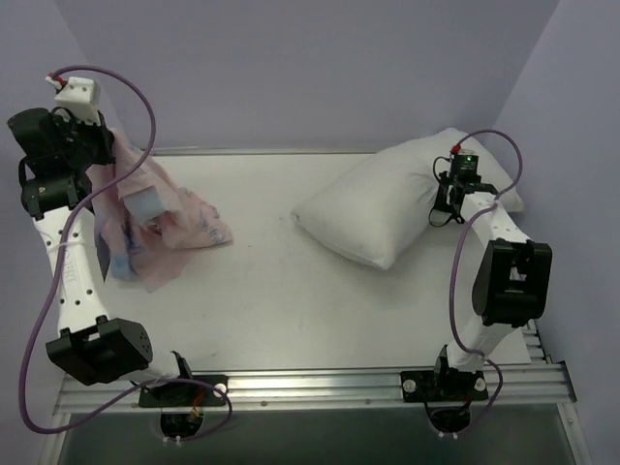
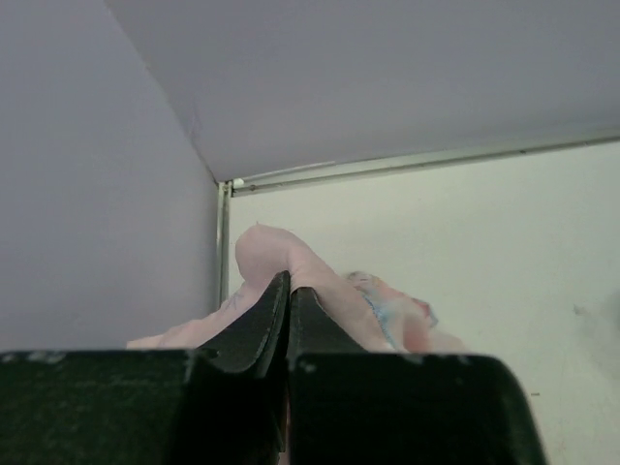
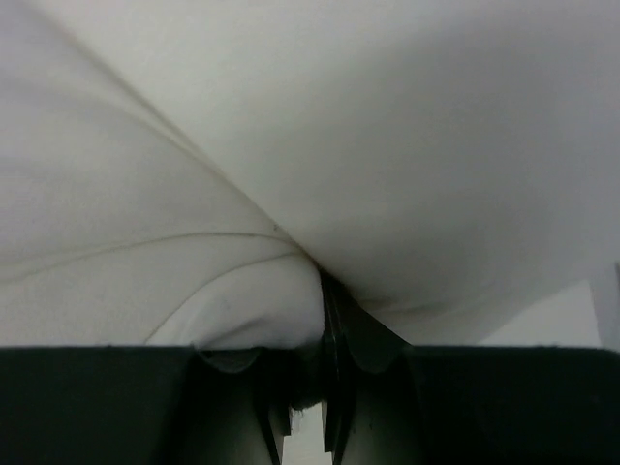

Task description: Remove the pillowcase from the pillow

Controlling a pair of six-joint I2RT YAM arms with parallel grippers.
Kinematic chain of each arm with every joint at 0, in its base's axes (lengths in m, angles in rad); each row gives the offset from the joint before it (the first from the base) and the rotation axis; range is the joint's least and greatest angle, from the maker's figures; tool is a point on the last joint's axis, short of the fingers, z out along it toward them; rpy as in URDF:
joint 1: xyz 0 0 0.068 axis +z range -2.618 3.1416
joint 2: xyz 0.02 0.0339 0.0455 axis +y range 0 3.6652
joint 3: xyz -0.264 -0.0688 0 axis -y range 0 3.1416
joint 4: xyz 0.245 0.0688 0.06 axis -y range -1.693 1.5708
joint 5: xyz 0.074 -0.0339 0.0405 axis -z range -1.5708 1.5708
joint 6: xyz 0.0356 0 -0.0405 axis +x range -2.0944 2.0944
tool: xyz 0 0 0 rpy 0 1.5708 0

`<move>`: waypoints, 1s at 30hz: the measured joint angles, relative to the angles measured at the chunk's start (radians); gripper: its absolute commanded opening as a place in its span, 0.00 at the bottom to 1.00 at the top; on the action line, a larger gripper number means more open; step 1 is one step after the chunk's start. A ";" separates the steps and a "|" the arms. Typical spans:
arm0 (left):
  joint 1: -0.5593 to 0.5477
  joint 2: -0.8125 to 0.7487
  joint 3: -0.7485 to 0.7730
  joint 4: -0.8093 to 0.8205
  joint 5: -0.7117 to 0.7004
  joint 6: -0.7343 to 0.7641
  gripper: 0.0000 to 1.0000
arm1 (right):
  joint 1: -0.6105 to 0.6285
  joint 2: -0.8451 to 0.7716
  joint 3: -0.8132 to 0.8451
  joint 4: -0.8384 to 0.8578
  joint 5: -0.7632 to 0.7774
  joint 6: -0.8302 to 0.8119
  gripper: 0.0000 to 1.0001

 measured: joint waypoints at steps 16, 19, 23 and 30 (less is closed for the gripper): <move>-0.483 0.274 0.113 -0.102 -0.012 0.037 0.02 | 0.164 0.001 -0.057 0.097 -0.182 0.174 0.00; -0.505 0.216 0.144 -0.115 0.117 0.001 0.02 | 0.194 0.063 0.056 0.040 -0.186 0.208 0.00; -0.625 0.105 0.131 -0.219 0.283 0.061 0.02 | 0.323 0.273 0.437 -0.035 -0.182 0.196 0.00; -0.879 0.029 0.079 -0.385 0.428 0.254 0.68 | 0.611 0.402 0.740 -0.085 -0.165 0.134 0.55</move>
